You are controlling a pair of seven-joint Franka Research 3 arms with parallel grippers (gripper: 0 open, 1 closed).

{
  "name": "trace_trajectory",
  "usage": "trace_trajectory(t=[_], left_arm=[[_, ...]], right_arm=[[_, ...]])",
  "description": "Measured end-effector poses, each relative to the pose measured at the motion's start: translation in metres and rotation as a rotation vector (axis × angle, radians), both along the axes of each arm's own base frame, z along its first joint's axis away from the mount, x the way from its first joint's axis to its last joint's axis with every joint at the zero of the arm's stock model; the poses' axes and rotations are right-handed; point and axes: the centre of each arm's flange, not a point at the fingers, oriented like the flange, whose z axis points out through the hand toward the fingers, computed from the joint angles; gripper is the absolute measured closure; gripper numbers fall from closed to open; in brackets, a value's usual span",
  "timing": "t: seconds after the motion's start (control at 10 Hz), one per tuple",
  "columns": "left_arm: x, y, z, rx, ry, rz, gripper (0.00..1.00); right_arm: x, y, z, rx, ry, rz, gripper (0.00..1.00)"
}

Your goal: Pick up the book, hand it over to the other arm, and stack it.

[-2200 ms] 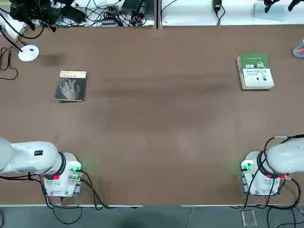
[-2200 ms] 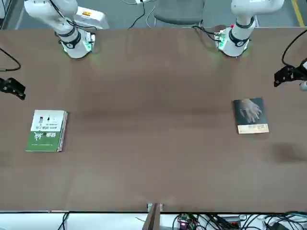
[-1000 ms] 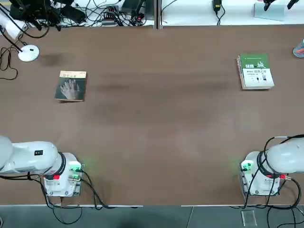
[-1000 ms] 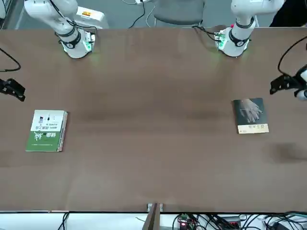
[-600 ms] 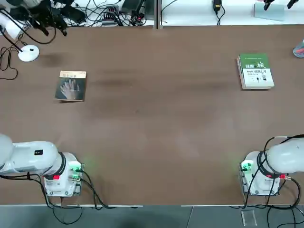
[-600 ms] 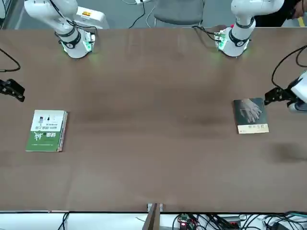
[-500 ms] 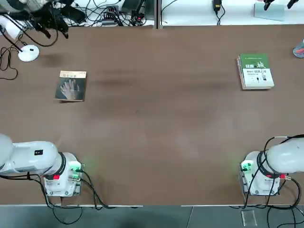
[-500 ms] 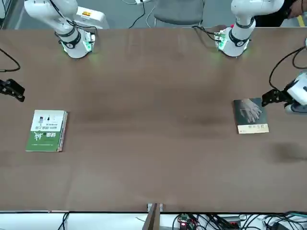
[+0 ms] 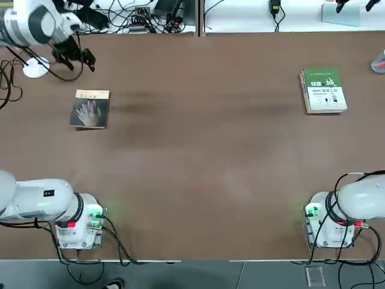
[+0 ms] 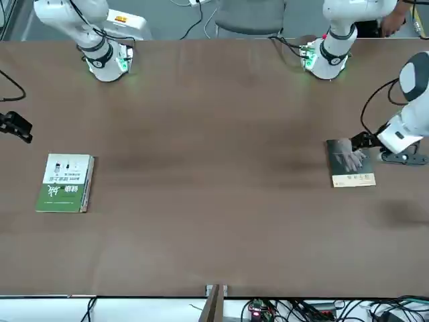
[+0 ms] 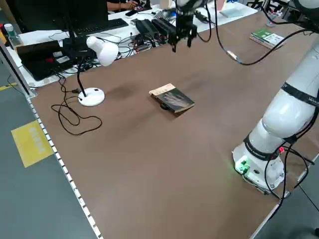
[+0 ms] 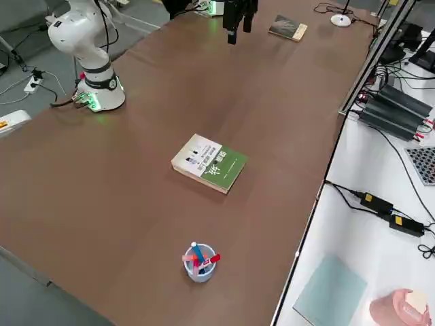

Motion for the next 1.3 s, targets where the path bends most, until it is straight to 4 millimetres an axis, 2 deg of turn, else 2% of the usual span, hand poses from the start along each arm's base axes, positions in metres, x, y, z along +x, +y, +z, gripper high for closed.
trace_trajectory(t=[0.2,0.4,0.8,1.3], left_arm=[[-0.009,0.015,-0.029,0.002,-0.023,-0.009,0.0],[-0.016,0.053,-0.045,0.002,-0.045,-0.047,0.0],[-0.025,0.122,-0.049,-0.009,-0.053,-0.076,0.0],[-0.04,0.175,-0.078,-0.175,-0.066,-0.069,0.01]], right_arm=[[0.0,0.0,0.0,0.0,0.0,0.0,0.0],[0.0,0.0,0.0,0.0,-0.002,0.0,0.0],[0.0,0.0,0.0,0.001,-0.001,-0.001,0.0],[0.0,0.0,0.0,0.001,0.0,0.0,0.0]])
